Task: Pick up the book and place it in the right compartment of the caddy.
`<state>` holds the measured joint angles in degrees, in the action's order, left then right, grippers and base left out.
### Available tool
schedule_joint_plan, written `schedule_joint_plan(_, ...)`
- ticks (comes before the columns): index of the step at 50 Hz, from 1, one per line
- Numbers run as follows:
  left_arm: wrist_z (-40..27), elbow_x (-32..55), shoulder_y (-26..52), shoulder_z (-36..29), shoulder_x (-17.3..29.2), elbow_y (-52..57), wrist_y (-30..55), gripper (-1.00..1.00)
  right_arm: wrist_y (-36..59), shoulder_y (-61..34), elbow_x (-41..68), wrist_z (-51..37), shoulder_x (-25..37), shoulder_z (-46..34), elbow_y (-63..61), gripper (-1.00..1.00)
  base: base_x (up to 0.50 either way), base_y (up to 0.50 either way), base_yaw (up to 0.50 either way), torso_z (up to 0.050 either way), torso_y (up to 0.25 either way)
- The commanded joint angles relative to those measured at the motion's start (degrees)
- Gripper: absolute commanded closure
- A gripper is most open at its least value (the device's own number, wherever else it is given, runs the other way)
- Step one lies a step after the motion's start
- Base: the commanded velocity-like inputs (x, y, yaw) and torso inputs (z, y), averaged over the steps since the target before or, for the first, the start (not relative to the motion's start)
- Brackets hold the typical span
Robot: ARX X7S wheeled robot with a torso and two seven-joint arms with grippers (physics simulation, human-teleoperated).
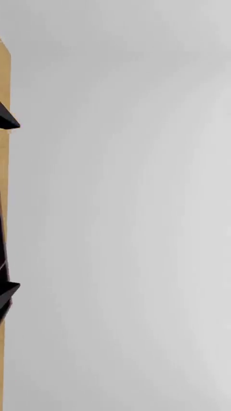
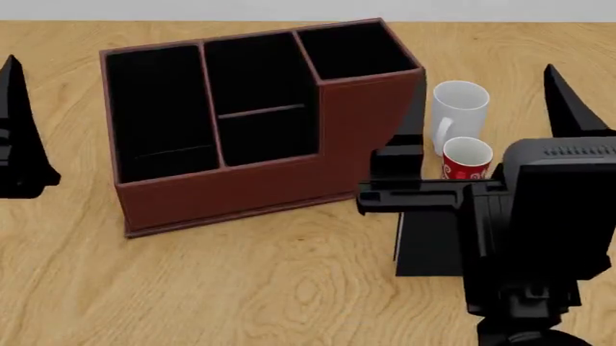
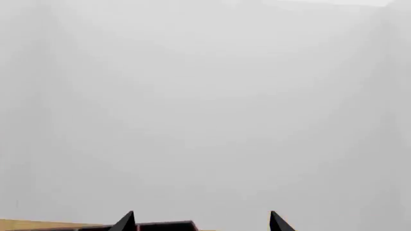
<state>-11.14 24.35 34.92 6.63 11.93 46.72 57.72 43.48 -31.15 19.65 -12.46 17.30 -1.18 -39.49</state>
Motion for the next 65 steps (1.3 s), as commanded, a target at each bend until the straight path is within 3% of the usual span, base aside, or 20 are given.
schedule_joint_plan(1,-4.0,6.4,12.0,6.0,1.2,8.0,18.1,-1.0,11.0,-7.7,3.6,-1.7,2.8,3.1,-7.0,-1.0,0.0,0.0,0.0,0.0,0.0)
schedule_joint_plan(10,-5.8,8.4,16.0,8.0,1.6,10.2,24.3,-1.0,18.8,-13.3,7.3,-3.1,2.8,5.0,-12.3,-1.0,0.0,0.0,0.0,0.0,0.0)
schedule_joint_plan(34,-7.8,10.6,15.9,8.0,1.9,10.2,23.9,-1.0,18.2,-12.5,7.6,-3.4,3.4,3.6,-11.5,-1.0,0.14,-0.23,0.0,0.0,0.0)
schedule_joint_plan(57,-9.6,13.8,16.5,9.1,2.9,9.9,23.8,-1.0,16.6,-12.6,8.2,-3.2,3.2,1.7,-10.4,-1.0,0.46,-0.12,0.0,0.0,0.0)
schedule_joint_plan(65,-9.7,12.5,14.7,7.4,3.8,8.0,19.7,-1.0,16.6,-13.0,8.4,-3.4,3.2,1.2,-10.2,-1.0,0.5,0.0,0.0,0.0,0.002)
